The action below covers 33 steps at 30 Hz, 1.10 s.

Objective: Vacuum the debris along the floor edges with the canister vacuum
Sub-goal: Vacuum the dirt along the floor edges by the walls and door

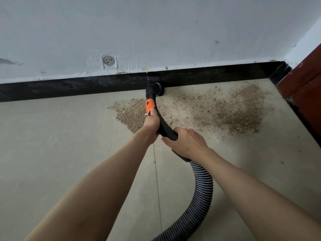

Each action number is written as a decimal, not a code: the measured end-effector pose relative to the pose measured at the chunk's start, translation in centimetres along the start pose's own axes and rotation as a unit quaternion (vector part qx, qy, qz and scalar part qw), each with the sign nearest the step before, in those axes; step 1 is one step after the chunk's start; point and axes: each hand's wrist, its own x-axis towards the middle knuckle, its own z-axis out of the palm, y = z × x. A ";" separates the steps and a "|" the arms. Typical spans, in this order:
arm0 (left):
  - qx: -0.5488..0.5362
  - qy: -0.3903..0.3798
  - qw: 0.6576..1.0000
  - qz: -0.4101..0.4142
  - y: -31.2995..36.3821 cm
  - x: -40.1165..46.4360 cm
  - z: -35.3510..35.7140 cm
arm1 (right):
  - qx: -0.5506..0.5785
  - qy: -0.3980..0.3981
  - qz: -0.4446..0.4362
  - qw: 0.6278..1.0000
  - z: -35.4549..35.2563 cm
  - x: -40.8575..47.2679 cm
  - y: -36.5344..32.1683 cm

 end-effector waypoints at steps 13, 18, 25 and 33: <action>0.049 -0.073 0.996 -0.003 -1.0 0.1 6.4 | 0.047 0.055 0.060 0.996 -0.7 -0.5 6.0; 0.061 -0.094 0.994 -0.018 -0.9 0.7 5.9 | 0.041 0.067 0.066 0.995 0.0 -0.5 5.8; 0.033 -0.089 0.995 -0.024 -0.1 -0.1 3.2 | 0.018 0.081 0.054 0.995 0.7 -1.3 3.3; -0.028 -0.041 0.998 -0.025 1.0 -2.4 -4.2 | -0.012 0.041 -0.004 0.999 1.6 -2.3 -3.1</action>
